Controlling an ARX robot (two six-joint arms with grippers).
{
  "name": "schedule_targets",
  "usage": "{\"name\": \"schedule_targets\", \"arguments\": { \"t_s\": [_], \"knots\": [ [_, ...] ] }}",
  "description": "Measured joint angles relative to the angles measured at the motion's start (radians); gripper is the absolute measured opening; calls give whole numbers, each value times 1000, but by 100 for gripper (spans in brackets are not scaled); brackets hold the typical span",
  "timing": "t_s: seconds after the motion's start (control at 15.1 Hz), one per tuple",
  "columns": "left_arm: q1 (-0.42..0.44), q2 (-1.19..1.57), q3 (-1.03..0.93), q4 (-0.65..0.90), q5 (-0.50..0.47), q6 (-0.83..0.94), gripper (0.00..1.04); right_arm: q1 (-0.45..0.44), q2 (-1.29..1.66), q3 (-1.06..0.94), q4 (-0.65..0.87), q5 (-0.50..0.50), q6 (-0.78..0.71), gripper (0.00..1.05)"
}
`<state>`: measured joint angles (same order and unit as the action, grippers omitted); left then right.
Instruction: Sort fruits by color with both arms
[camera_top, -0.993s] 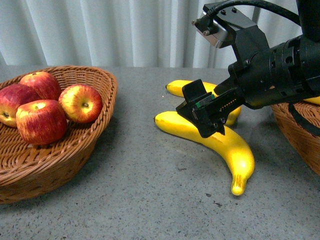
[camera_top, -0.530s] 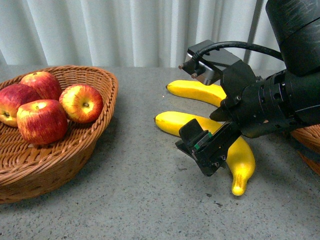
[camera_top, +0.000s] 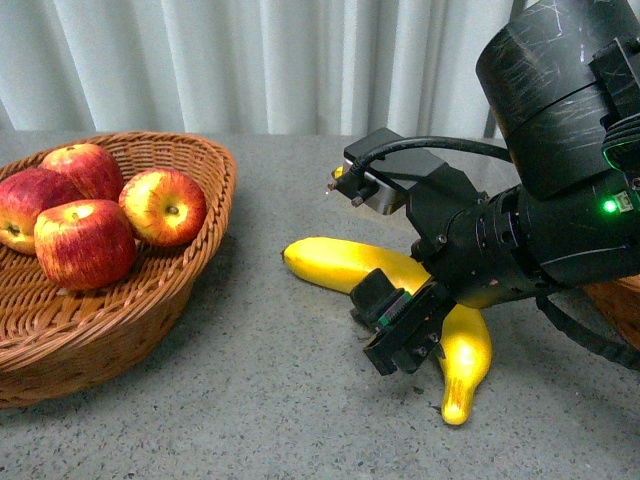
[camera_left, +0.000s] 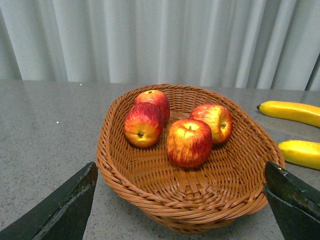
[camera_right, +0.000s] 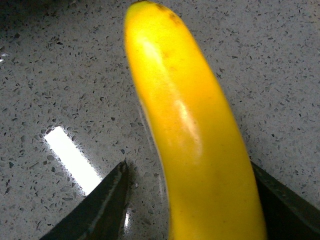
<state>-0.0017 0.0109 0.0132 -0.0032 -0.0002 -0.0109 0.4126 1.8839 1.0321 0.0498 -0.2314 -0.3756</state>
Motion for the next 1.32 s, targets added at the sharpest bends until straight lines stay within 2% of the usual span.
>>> {"name": "schedule_targets", "arguments": {
  "t_s": [0.07, 0.2, 0.4, 0.53, 0.79, 0.86, 0.93, 1.19, 1.26, 1.32],
  "knots": [
    [0, 0, 0, 0, 0, 0, 98, -1, 0, 0, 2, 3, 0, 53],
    [0, 0, 0, 0, 0, 0, 98, -16, 0, 5, 15, 9, 1, 36],
    [0, 0, 0, 0, 0, 0, 98, -96, -69, 26, 43, 4, 28, 36],
    [0, 0, 0, 0, 0, 0, 98, -193, -178, 32, 60, -5, 25, 36],
    [0, 0, 0, 0, 0, 0, 98, -476, -284, 1, 30, -17, -86, 36],
    [0, 0, 0, 0, 0, 0, 98, -598, -304, -60, 0, -27, -141, 36],
    [0, 0, 0, 0, 0, 0, 98, -627, -325, -104, -36, -55, -184, 38],
    [0, 0, 0, 0, 0, 0, 98, -620, -356, -135, -45, -88, -205, 72],
    [0, 0, 0, 0, 0, 0, 98, -605, -362, -125, -35, -87, -201, 87],
    [0, 0, 0, 0, 0, 0, 98, -599, -362, -113, -23, -82, -192, 94]
  ]
}}
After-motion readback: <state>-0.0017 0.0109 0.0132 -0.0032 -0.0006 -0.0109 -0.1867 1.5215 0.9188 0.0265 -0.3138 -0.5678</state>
